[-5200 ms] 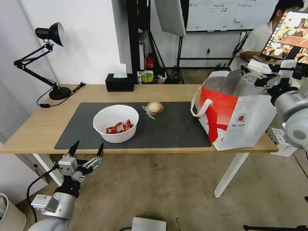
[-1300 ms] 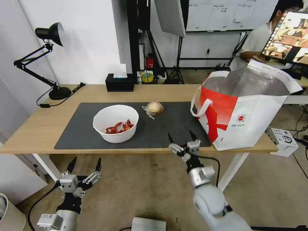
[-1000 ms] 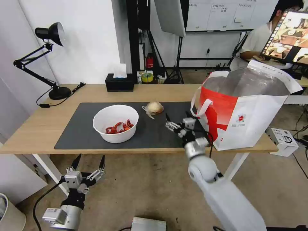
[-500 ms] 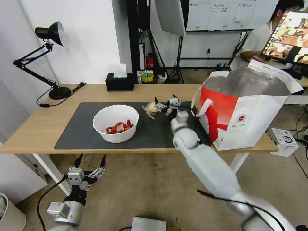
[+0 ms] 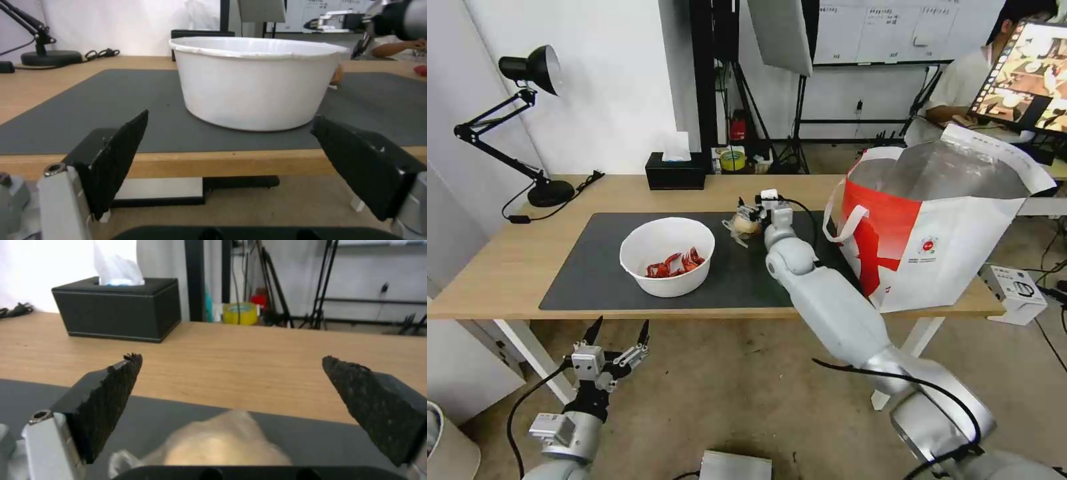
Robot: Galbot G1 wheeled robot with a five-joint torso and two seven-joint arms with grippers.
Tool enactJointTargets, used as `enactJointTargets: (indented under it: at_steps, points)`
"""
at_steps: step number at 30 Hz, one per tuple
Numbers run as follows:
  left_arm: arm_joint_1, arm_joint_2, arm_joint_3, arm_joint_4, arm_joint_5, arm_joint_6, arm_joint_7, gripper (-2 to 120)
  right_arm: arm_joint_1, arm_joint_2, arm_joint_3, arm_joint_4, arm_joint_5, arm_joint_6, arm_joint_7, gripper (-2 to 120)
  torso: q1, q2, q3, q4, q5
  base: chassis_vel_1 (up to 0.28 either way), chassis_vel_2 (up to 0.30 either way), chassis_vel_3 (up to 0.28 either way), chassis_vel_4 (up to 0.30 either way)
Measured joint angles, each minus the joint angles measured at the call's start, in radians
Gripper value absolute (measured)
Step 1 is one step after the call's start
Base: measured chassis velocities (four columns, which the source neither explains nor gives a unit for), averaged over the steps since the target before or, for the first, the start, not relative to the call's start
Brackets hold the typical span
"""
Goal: Pick up the trash from the table and place it into the takeout bag.
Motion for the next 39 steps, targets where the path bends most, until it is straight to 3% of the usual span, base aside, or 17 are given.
enactJointTargets:
  at_steps: [7,17,21,30,33,39]
  points:
    - [0.015,-0.006,-0.002,0.003,0.001,-0.007,0.003,100,0.039,0.037,-0.036,-0.082,0.049,-0.079,0.011,100,0.0,0.0,0.0,0.0,0.0,0.0,0.0,0.0,0.0]
    - [0.023,-0.007,-0.005,0.01,0.001,-0.017,0.004,100,0.042,0.052,-0.069,-0.144,0.05,-0.089,0.014,100,0.0,0.0,0.0,-0.0001,0.0001,0.0,0.0,0.0,0.0]
    - [0.023,-0.007,-0.006,0.011,0.001,-0.019,0.004,100,0.051,0.065,-0.074,-0.167,0.05,-0.113,0.023,95,0.0,0.0,0.0,0.0,0.0002,0.0,0.0,0.0,0.0]
    - [0.032,-0.011,-0.016,0.016,-0.004,-0.032,0.005,100,0.049,0.064,-0.082,-0.163,0.059,-0.148,0.043,64,0.0,0.0,0.0,-0.0001,0.0002,0.0,0.0,0.0,0.0]
    - [0.037,-0.016,-0.018,0.019,-0.004,-0.038,0.005,100,0.038,0.054,-0.085,-0.144,0.064,-0.159,0.053,47,0.0,0.0,0.0,-0.0001,0.0002,0.0,0.0,0.0,0.0]
    - [0.039,-0.019,-0.022,0.021,-0.005,-0.044,0.005,100,0.03,0.045,-0.083,-0.131,0.069,-0.162,0.066,29,0.0,0.0,0.0,0.0,0.0002,0.0,0.0,0.0,0.0]
